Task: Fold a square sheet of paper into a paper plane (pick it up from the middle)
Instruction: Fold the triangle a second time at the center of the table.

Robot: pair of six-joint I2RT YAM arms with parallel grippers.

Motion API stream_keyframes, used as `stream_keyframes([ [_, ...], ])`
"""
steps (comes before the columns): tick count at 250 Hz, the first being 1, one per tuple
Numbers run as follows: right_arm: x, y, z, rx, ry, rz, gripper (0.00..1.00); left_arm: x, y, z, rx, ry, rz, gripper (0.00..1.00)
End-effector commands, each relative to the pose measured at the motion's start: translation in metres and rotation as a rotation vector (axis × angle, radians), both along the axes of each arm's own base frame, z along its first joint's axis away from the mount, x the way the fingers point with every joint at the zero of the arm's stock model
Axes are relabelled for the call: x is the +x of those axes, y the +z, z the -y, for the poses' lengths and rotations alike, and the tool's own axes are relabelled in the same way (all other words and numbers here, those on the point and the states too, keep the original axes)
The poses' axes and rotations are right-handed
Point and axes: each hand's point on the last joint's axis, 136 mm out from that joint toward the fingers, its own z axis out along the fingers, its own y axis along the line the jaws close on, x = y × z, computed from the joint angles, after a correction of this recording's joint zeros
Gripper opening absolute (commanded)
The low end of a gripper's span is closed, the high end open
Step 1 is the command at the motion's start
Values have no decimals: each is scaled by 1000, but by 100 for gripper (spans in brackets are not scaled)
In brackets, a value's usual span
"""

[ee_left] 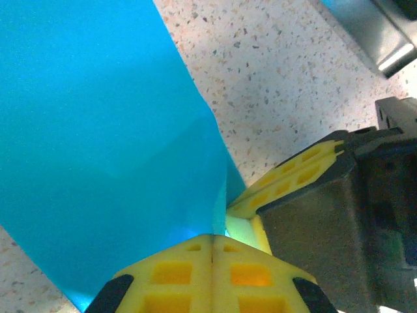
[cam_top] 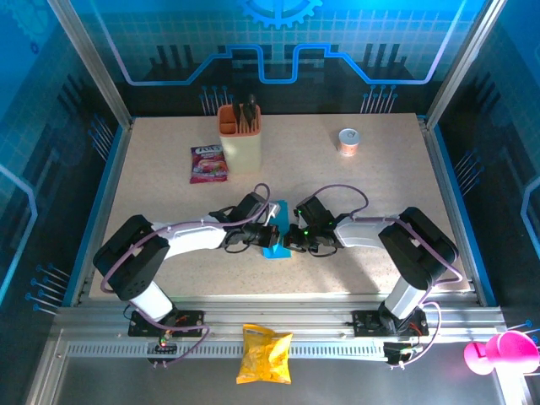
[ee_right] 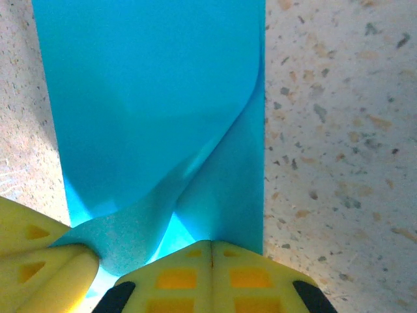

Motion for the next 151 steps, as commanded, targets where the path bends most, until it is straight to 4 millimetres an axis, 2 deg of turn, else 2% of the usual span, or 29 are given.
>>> stream_keyframes([
  [1,-12,-15,12,-72,-7,-36,0,-11,2,-4,-4,-41,-22,0],
  [37,-9,-12,9,-67,1,-31,0,-16,6,-11,-4,-30,-8,0],
  [89,-8,-12,7,-66,6,-33,0,-10,11,-17,19,-20,31,0],
  [151,-10,-14,7,-62,5,-39,0,-5,-1,-16,42,-42,15,0],
])
